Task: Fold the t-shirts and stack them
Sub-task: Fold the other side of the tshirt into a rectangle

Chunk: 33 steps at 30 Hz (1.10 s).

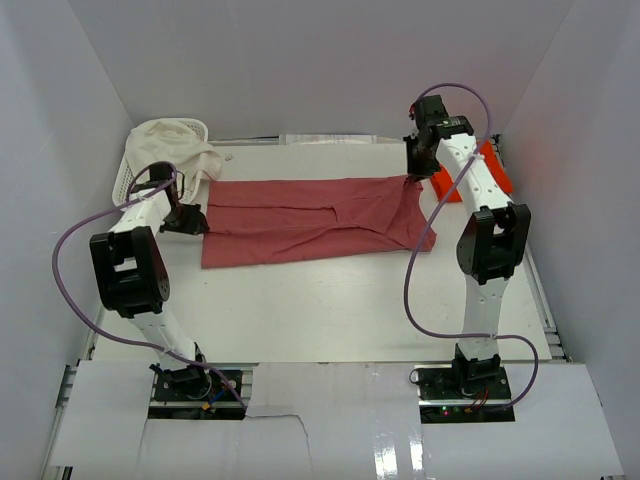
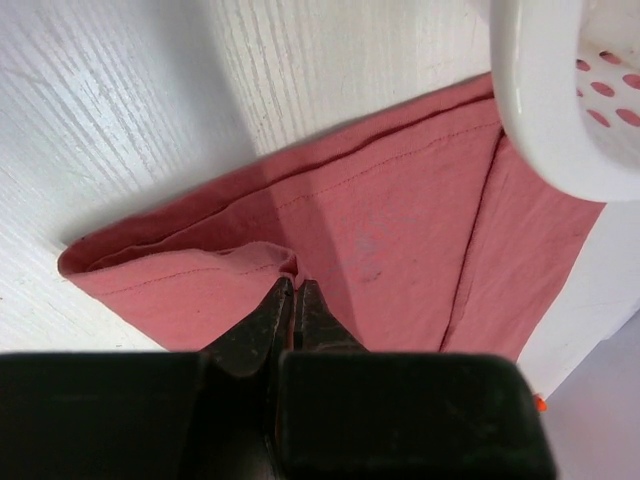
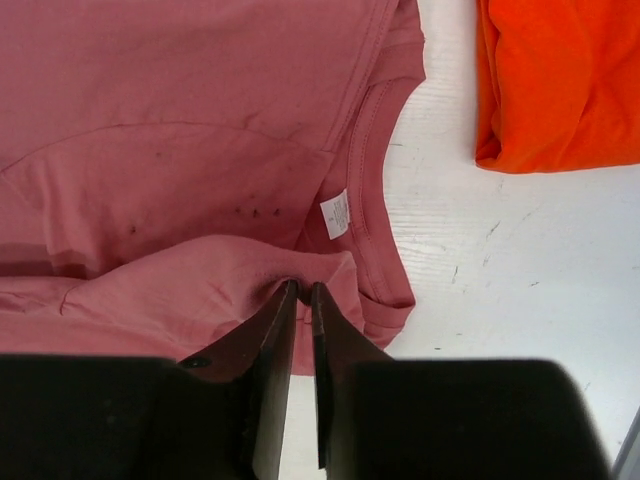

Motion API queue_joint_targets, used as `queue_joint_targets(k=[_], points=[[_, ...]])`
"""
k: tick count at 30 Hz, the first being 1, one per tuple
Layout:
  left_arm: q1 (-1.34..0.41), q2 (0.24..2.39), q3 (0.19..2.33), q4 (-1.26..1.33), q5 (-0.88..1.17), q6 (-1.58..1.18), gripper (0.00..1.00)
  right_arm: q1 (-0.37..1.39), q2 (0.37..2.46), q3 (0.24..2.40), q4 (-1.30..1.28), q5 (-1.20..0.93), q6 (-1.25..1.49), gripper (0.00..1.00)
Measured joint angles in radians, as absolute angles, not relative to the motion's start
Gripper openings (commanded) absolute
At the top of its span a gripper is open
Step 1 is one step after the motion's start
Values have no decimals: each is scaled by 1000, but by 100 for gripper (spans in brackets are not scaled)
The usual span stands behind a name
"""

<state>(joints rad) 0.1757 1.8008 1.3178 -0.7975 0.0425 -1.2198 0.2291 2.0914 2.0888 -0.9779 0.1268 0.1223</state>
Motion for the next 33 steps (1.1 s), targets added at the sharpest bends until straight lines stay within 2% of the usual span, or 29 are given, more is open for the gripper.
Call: queue_joint_targets(k=[2, 3, 5, 6, 7, 11, 18, 24, 27, 33], points=[[176, 1810, 1326, -800, 44, -1212, 27, 229, 2102, 2093, -977, 128, 123, 24], [176, 1813, 1333, -799, 46, -1206, 53, 229, 2105, 2095, -977, 128, 123, 28], [176, 1817, 1343, -795, 46, -1192, 71, 229, 2106, 2095, -976, 128, 123, 32], [176, 1817, 1347, -792, 46, -1189, 89, 229, 2106, 2095, -971, 129, 123, 36], [176, 1817, 1351, -791, 46, -1183, 97, 229, 2106, 2095, -966, 129, 125, 37], [176, 1816, 1360, -785, 35, -1178, 98, 229, 2083, 2051, -900, 144, 129, 40], [131, 1750, 1367, -779, -87, -1127, 98, 228, 1885, 1730, -775, 61, 179, 40], [-78, 1668, 1374, -710, -146, -965, 97, 228, 1857, 1506, -639, -163, 258, 38], [-155, 1654, 1369, -664, -114, -859, 98, 231, 1858, 1398, -599, -239, 289, 35], [-140, 1628, 1327, -597, -79, -740, 98, 248, 1859, 1374, -546, -289, 292, 35]])
